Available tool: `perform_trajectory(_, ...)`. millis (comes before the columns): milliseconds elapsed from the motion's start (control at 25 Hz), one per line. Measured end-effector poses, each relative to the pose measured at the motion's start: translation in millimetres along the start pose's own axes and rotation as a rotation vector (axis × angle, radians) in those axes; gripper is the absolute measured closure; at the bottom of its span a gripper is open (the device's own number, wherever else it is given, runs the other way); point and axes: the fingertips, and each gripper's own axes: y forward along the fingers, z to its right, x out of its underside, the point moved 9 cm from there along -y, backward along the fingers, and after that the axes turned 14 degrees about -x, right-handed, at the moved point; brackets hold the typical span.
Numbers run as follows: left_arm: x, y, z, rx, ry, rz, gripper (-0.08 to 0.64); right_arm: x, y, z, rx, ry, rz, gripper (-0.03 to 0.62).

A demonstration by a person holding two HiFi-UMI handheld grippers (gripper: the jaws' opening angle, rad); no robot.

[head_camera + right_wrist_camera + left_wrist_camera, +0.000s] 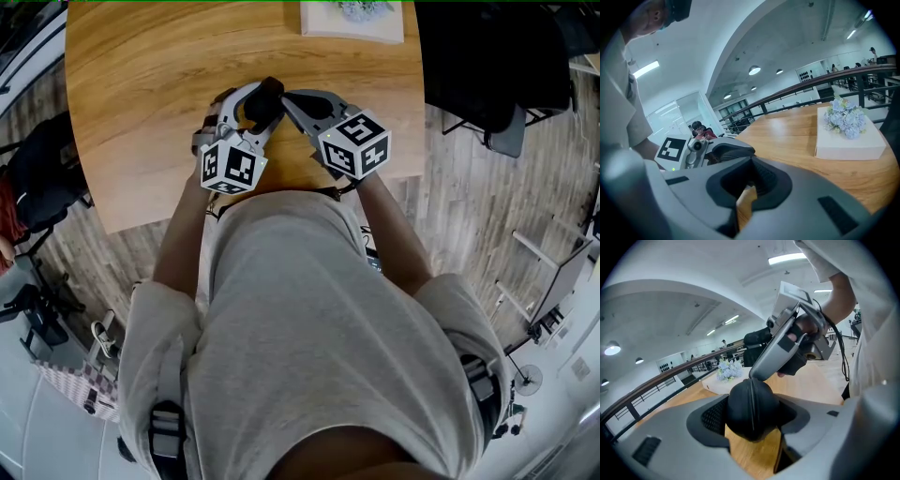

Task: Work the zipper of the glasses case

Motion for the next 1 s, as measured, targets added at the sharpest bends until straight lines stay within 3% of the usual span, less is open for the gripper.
perform_trajectory(80, -3.0, -4.5, -1.6, 0.001, -0.005, 0.016, 0.282, -0.9, -1.9, 2.7, -0.002, 0.006, 0.006, 0.568)
perform_trajectory(360, -2.5, -1.1, -1.9, 0.004, 0.021, -0.070, 0.284, -0.2, 2.4, -3.3, 0.015, -0.013, -0.011, 0.568)
perform_trajectory(680, -6.6, 5.4, -2.1, 0.003, 0.044, -0.085, 0.285, -7.6, -2.3, -11.7, 0.024, -0.049, -0.011, 0.568)
perform_trajectory(1000, -10.4, 13.0, -5.1, 0.002, 0.076, -0.114, 0.285, -16.6, 1.9, -25.7, 0.035, -0.127, -0.039, 0.568)
